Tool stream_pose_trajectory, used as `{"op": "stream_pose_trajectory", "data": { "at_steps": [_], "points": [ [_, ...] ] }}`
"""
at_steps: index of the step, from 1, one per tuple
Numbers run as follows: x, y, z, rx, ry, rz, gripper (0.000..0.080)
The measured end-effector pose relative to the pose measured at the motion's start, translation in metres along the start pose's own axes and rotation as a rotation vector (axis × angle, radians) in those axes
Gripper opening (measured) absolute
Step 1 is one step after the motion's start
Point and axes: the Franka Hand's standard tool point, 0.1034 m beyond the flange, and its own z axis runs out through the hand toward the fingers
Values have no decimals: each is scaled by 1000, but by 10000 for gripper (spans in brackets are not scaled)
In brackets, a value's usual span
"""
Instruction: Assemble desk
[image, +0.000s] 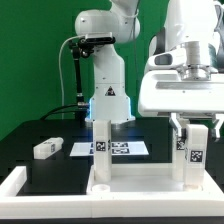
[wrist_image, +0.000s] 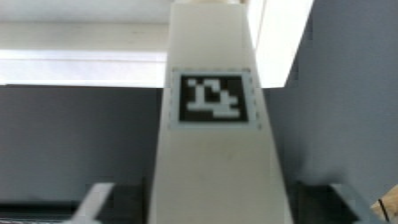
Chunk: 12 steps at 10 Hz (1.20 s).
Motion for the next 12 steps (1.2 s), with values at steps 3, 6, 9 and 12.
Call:
{"op": "stream_pose_trajectory", "data": {
  "at_steps": [3, 6, 9, 12],
  "points": [
    [0, 0, 0, 0, 0, 0, 640],
    [0, 0, 0, 0, 0, 0, 648],
    [0, 1, 0, -2, -11, -3, 649],
    [8, 13, -12, 0, -143, 16, 649]
  ]
}}
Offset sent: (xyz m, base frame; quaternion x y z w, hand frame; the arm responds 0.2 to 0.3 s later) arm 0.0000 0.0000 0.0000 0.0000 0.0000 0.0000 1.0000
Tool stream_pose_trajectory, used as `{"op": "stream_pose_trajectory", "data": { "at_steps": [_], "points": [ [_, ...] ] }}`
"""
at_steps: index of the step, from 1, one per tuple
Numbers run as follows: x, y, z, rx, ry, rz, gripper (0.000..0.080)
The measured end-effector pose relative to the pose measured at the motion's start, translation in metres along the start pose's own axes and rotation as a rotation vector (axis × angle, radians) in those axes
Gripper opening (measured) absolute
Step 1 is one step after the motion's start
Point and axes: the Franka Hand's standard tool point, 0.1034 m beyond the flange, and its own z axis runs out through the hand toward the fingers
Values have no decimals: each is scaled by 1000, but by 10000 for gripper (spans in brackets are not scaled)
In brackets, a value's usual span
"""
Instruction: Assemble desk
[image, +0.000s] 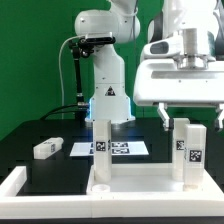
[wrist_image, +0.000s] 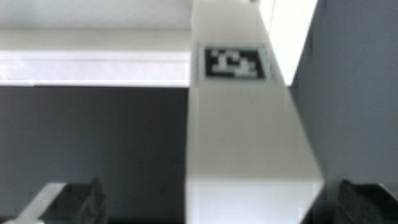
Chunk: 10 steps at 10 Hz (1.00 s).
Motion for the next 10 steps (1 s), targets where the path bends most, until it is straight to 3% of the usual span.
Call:
{"op": "stream_pose_trajectory", "data": {
  "at_steps": [3, 5, 8, 10],
  "points": [
    [-1, 10, 0, -10, -212, 32, 649],
    [8, 6, -1, -16, -297, 44, 649],
    [11, 3, 4, -11, -276, 67, 649],
    [3, -15, 14, -7, -256, 109, 649]
  ]
}}
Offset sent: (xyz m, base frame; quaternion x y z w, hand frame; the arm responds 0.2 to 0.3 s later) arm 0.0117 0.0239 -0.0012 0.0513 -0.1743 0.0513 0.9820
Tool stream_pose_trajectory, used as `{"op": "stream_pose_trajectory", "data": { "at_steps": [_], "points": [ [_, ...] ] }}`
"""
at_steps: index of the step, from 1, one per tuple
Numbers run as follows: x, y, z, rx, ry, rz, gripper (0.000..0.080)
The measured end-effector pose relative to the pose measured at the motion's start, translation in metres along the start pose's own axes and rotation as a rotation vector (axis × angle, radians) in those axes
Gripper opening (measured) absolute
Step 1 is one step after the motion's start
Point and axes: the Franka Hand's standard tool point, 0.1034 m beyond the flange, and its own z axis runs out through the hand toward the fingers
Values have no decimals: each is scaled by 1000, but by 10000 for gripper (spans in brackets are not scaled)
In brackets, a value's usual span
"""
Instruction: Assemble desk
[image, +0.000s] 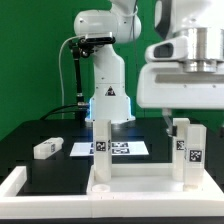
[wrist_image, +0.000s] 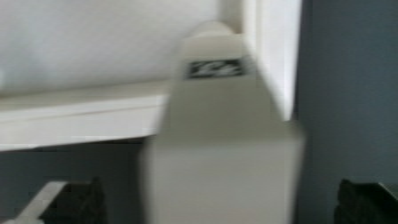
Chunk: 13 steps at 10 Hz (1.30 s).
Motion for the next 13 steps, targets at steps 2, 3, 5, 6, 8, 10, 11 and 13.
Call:
{"op": "stream_pose_trajectory", "data": {
  "at_steps": [2, 3, 5, 6, 8, 10, 11, 13],
  "points": [
    [2, 3, -1, 0, 2, 17, 649],
    [2, 3, -1, 0, 2, 38, 526],
    [2, 3, 0, -1, 2, 72, 390],
    [2, 5, 0, -3, 2, 172, 290],
    [3, 9, 0, -6, 2, 319, 290],
    [4, 16, 2, -11, 3, 596, 290],
    [3, 21, 2, -7, -3, 774, 290],
    [0, 27, 3, 37, -46, 1115, 294]
  ]
}}
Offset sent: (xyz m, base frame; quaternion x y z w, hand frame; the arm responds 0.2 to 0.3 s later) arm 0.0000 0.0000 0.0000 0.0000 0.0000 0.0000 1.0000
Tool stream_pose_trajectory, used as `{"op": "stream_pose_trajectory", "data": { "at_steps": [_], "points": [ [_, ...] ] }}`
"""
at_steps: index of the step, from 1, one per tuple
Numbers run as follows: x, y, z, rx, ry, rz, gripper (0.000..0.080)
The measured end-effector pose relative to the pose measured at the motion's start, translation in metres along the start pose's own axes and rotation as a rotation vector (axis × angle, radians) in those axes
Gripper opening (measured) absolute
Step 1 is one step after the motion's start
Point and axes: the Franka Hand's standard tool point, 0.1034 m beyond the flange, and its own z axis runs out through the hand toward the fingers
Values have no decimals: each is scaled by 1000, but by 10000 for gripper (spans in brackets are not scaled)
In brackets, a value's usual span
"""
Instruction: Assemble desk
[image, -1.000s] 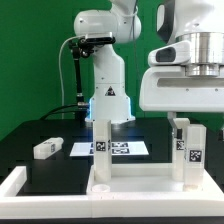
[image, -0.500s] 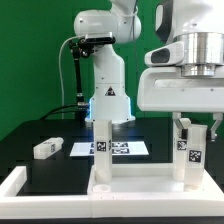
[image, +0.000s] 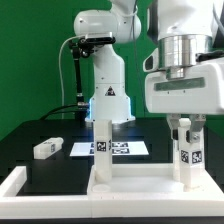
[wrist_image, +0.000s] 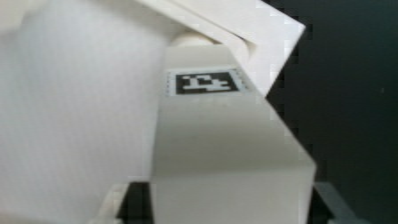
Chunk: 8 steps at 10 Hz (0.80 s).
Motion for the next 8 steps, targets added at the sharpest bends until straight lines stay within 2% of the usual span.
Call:
{"op": "stream_pose_trajectory", "data": {
  "at_steps": [1, 3, 5, 6, 7, 8],
  "points": [
    [0, 1, 1, 4, -15, 133, 300],
    [-3, 2, 0, -11, -16, 226, 300],
    [-3, 2, 1, -7, -13, 172, 545],
    [-5, 0, 0, -16, 19, -55, 545],
    [-10, -4, 0, 5, 28, -245, 627],
    [-8, -3, 1, 3, 30, -270, 643]
  ]
}}
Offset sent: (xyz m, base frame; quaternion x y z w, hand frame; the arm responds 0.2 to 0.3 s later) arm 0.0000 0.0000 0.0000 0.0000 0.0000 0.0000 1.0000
